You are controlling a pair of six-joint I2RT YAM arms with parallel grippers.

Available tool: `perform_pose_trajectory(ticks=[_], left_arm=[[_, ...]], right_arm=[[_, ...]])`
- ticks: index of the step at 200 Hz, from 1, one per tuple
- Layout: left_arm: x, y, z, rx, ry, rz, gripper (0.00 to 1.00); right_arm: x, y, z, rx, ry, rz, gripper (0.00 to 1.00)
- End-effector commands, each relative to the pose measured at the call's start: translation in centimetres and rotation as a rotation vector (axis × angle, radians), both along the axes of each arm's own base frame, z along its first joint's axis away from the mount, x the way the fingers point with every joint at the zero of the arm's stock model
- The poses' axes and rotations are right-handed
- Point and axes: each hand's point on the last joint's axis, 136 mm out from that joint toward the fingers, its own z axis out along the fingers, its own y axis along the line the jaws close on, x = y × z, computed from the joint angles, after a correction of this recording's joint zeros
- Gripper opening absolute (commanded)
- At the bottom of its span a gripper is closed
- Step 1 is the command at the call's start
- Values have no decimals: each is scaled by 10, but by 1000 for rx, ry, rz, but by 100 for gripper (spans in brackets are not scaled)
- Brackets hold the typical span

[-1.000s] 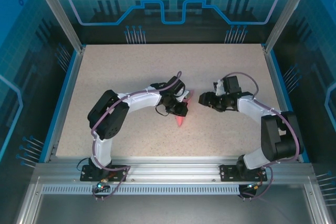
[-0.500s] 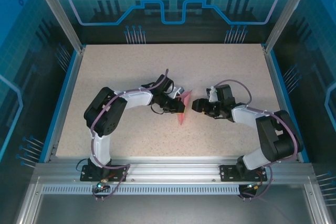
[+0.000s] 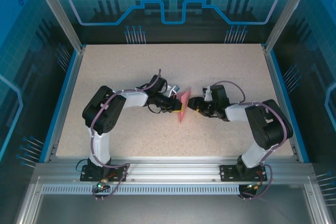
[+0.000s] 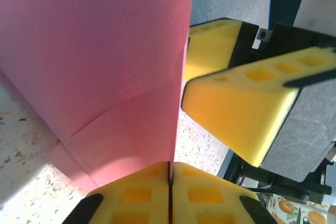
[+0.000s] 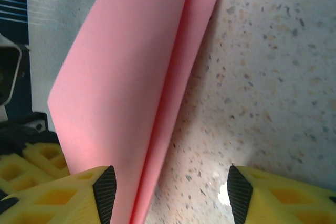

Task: Fold a paper plane with a square sheet of paper (fold left side to right side)
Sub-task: Fold the wing for the fifth time at the center of the table.

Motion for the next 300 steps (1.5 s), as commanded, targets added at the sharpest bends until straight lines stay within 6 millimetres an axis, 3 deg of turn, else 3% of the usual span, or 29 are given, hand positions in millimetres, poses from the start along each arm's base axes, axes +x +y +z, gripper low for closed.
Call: perform_pose_trajectory(ticks=[1, 98, 156, 232, 300], left_arm=[[-1, 3, -6, -33, 44, 4, 8], [2, 6, -13, -52, 81, 31, 7], [3, 9, -18, -47, 100, 47, 8], [3, 9, -15, -51, 97, 45, 20], [3, 26, 1, -30, 56, 72, 35]], right_arm=[[15, 16, 8, 59, -31, -3, 61], [28, 30, -2, 62, 26, -6, 55], [23, 26, -22, 16, 119, -31, 53], [8, 23, -51, -69, 272, -21, 48], [7, 24, -52, -72, 279, -14, 47]])
